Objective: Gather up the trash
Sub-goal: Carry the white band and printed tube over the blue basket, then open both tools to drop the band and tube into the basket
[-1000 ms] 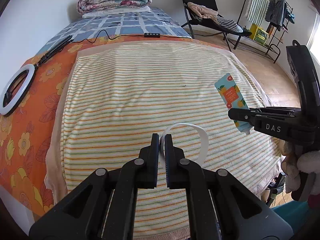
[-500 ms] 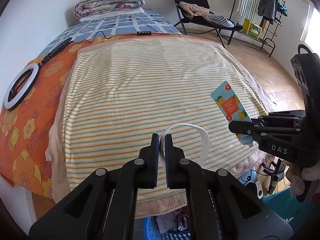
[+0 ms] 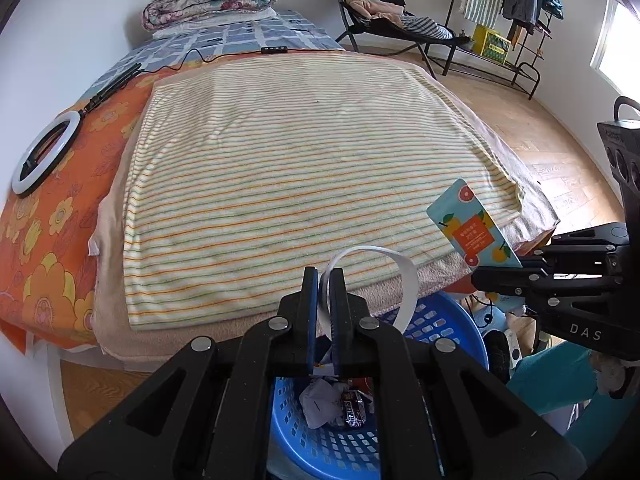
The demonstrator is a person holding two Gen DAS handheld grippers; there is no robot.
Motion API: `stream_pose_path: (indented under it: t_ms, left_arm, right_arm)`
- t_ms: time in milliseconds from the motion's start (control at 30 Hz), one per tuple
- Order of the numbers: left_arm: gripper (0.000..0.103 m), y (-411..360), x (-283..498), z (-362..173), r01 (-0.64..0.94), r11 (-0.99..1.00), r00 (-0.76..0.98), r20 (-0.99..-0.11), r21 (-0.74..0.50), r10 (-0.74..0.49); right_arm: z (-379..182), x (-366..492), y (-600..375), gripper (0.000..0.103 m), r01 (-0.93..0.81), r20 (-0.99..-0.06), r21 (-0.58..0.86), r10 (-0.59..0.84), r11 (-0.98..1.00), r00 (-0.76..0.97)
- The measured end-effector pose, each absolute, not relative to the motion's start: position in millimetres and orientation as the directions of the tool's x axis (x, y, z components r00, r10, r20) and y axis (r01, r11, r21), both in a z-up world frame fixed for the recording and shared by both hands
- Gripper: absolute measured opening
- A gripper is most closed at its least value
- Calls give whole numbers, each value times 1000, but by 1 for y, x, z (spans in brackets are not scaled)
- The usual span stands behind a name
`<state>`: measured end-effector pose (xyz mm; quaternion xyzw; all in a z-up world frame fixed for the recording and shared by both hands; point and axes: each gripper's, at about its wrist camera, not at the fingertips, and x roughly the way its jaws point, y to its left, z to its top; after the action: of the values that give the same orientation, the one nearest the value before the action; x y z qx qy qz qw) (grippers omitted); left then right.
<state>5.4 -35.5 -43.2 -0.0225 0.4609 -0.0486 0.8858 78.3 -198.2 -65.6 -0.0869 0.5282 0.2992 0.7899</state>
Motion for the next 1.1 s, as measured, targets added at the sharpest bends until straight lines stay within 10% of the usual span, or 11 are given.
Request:
stream_pose_path:
  t_ms: [1100]
  left_arm:
    - [4,-55,-48,-124,99,994,387,-919,-40,-76]
  right_arm:
    - [-136,13,-201,5,-606,-949,202,306,769,71]
